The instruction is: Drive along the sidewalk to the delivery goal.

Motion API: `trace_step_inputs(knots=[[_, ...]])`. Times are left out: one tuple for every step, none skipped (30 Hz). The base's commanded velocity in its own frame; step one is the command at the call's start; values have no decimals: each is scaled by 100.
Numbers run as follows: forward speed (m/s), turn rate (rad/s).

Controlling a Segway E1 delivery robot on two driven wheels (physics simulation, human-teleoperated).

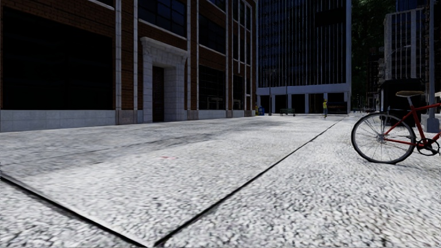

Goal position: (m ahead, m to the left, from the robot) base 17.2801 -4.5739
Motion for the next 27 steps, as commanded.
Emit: trace_step_inputs(knots=[[200, 0], [200, 0], [200, 0], [200, 0], [200, 0], [200, 0], [200, 0], [200, 0], [200, 0], [200, 0], [200, 0], [200, 0], [200, 0], [200, 0], [200, 0], [200, 0], [200, 0], [200, 0], [200, 0], [200, 0], [200, 0], [200, 0], [200, 0], [200, 0], [200, -1], [200, -5], [200, -9]])
